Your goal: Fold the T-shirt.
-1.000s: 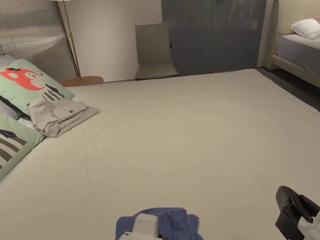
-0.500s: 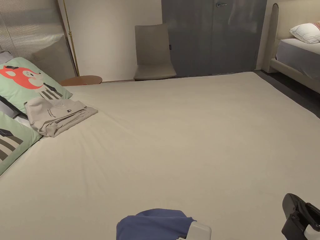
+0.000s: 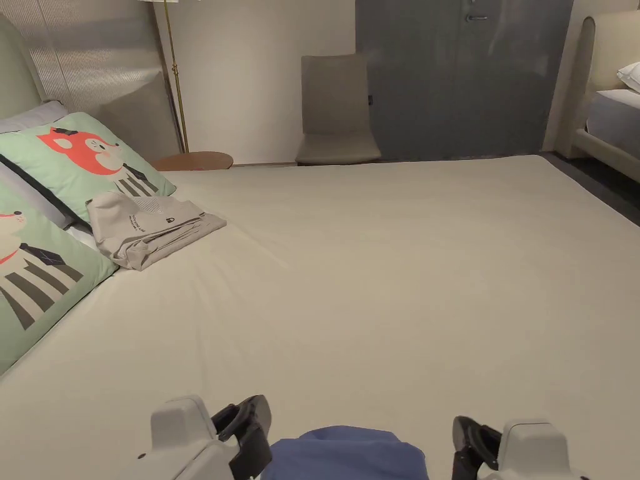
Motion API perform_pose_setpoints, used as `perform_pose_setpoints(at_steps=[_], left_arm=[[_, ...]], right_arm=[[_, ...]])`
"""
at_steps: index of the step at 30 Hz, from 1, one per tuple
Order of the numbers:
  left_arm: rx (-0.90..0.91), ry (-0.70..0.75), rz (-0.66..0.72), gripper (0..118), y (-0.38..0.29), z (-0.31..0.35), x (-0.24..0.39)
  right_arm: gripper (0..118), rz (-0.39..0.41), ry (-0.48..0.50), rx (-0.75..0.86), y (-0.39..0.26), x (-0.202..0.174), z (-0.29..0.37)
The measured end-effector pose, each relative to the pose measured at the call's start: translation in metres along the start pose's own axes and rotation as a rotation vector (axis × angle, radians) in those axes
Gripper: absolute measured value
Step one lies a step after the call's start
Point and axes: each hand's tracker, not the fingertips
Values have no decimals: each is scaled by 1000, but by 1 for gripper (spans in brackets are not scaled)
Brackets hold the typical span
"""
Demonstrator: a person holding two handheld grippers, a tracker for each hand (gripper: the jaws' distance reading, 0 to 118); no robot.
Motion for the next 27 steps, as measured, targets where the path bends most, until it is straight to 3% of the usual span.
perform_pose_setpoints(at_steps=[4,9,10,11,12,14,15,19,22,23,25,26,27], left_arm=[[-39,39,54,2,-9,14,-37],[-194,-53,197,5,-25,3,-69],[-248,-96,232,15,-27,-5,-78],[-317,-155,275,34,-29,-14,-86],[-396,-211,329,65,-30,-25,-94],[-484,-330,422,107,-36,-47,-106],[-523,-367,462,110,-39,-58,-108],[-620,-416,561,110,-52,-100,-120],[-661,-382,537,108,-64,-116,-110],[-642,-401,523,101,-63,-116,-108],[-635,-426,525,46,-57,-118,-105],[-647,-391,517,28,-56,-114,-96],[-652,-294,460,28,-57,-115,-96]], right_arm=[[1,59,58,-179,-29,-24,-37],[1,106,-4,-349,-37,-28,-66],[1,97,5,-351,-32,-27,-68],[1,92,13,-383,-25,-25,-68],[1,95,23,-421,-21,-23,-72],[1,97,39,-441,-16,-19,-78],[1,98,50,-451,-15,-17,-80],[1,52,67,-463,-15,-11,-81],[1,17,76,-458,-16,-7,-79],[1,10,80,-455,-16,-6,-78],[1,-15,88,-448,-14,-4,-74],[1,-31,91,-443,-12,-3,-73],[1,-53,93,-433,-9,-2,-71]])
